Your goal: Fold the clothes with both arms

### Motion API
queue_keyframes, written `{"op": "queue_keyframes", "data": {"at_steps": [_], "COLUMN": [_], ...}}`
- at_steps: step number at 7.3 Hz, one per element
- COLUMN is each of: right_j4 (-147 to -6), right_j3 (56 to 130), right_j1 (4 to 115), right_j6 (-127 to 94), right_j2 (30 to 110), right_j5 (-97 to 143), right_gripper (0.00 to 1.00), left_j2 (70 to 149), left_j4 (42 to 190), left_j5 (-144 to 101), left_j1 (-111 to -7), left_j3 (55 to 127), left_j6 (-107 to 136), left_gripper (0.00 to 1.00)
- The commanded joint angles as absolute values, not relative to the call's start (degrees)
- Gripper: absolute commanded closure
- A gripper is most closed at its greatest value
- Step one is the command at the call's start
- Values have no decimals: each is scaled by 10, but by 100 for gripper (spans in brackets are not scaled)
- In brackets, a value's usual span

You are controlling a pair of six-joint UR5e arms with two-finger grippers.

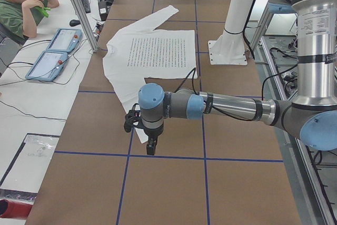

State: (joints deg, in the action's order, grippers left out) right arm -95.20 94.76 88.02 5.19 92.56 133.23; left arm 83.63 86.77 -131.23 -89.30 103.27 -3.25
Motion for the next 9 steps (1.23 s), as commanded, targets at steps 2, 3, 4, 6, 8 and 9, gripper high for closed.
{"op": "queue_keyframes", "data": {"at_steps": [2, 3, 4, 6, 8, 9], "right_j4": [-944, -938, -933, -914, -875, -832], "right_j3": [950, 949, 949, 957, 948, 948], "right_j1": [881, 881, 881, 880, 836, 800], "right_j6": [51, 52, 51, 25, -40, -78], "right_j2": [923, 922, 922, 915, 903, 904], "right_j5": [1343, 1345, 1346, 1363, 1392, 1390], "right_gripper": [0, 0, 0, 0, 0, 0], "left_j2": [837, 836, 837, 852, 852, 862], "left_j4": [868, 869, 871, 897, 938, 962], "left_j5": [-1312, -1314, -1317, -1323, -1358, -1357], "left_j1": [-893, -894, -894, -891, -891, -891], "left_j3": [1041, 1054, 1085, 1080, 1074, 1046], "left_j6": [-33, -34, -40, -36, -35, -41], "left_gripper": [0, 0, 0, 0, 0, 0]}}
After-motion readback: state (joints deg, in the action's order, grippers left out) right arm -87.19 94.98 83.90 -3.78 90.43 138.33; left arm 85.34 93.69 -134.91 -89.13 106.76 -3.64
